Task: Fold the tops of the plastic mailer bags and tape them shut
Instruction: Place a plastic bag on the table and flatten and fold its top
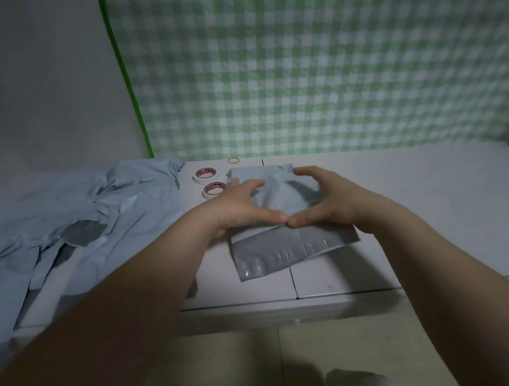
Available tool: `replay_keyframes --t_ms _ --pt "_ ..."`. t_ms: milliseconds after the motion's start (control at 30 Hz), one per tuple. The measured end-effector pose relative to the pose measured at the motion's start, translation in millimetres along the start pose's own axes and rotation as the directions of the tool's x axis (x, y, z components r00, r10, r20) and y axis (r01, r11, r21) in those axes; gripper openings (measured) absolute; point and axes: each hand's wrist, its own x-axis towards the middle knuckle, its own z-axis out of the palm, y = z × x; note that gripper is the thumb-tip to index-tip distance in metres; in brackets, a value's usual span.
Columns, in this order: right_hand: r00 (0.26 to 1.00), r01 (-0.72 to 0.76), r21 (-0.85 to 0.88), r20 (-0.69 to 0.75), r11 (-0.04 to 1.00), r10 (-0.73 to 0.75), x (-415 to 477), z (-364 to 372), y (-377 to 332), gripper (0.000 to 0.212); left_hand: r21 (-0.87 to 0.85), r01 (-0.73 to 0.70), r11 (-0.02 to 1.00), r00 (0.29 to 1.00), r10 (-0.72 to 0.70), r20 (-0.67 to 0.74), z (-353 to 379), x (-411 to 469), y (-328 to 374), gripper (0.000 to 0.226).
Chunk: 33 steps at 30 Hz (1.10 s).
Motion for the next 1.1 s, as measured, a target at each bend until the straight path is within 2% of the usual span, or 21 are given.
replay_keyframes --t_ms 100,167,267,300,367,533,700,833,1000,1100 --pt "0.999 0.004 -0.278 -0.035 0.961 -0.015 -4.9 5.7 -5.8 0.092 0.255 -0.036 0.966 0.999 0.035 0.01 4.0 -14.3 2.5 0.098" --pt "0.99 0.021 -0.375 -0.122 0.927 -0.072 -4.9 8.6 -7.4 0.07 0.296 -0.08 0.952 0.993 0.102 -0.061 7.8 -20.3 3.6 0.079" --pt "0.953 0.051 -0.441 -0.246 0.896 -0.175 -7.3 10.3 -14.2 0.034 0.299 -0.12 0.947 0.95 0.196 -0.241 6.9 -24.1 6.0 0.039" --pt "0.937 0.042 -0.432 -0.295 0.901 -0.185 -8.7 10.3 -17.6 0.026 0.323 -0.134 0.937 0.928 0.233 -0.29 5.7 -25.1 8.2 0.027" --pt "0.912 0.028 -0.407 -0.364 0.913 -0.191 -12.3 9.5 -25.4 0.025 0.359 -0.165 0.919 0.884 0.299 -0.359 2.1 -26.7 12.9 0.013" --pt "0.881 0.026 -0.362 -0.433 0.932 -0.193 -14.5 2.5 -38.6 0.022 0.304 -0.18 0.936 0.827 0.311 -0.469 -11.5 -29.0 22.7 0.017" --pt "0.847 -0.058 -0.352 -0.513 0.934 -0.141 -12.0 -4.8 -43.7 0.033 0.205 -0.178 0.963 0.82 0.26 -0.51 -19.0 -28.0 28.1 0.032" --pt "0.814 -0.105 -0.38 -0.563 0.919 -0.14 -15.9 -6.5 -48.9 0.031 0.354 0.003 0.935 0.843 0.187 -0.504 -19.9 -29.5 39.1 0.042" --pt "0.801 -0.117 -0.444 -0.57 0.888 -0.18 -22.4 -6.1 -49.2 0.034 0.548 0.204 0.811 0.837 0.146 -0.527 -24.7 -31.0 50.5 0.019" --pt "0.792 -0.158 -0.469 -0.586 0.869 -0.172 -27.8 -6.8 -48.9 0.019 0.55 0.202 0.81 0.84 0.146 -0.523 -30.5 -33.8 54.6 0.018"
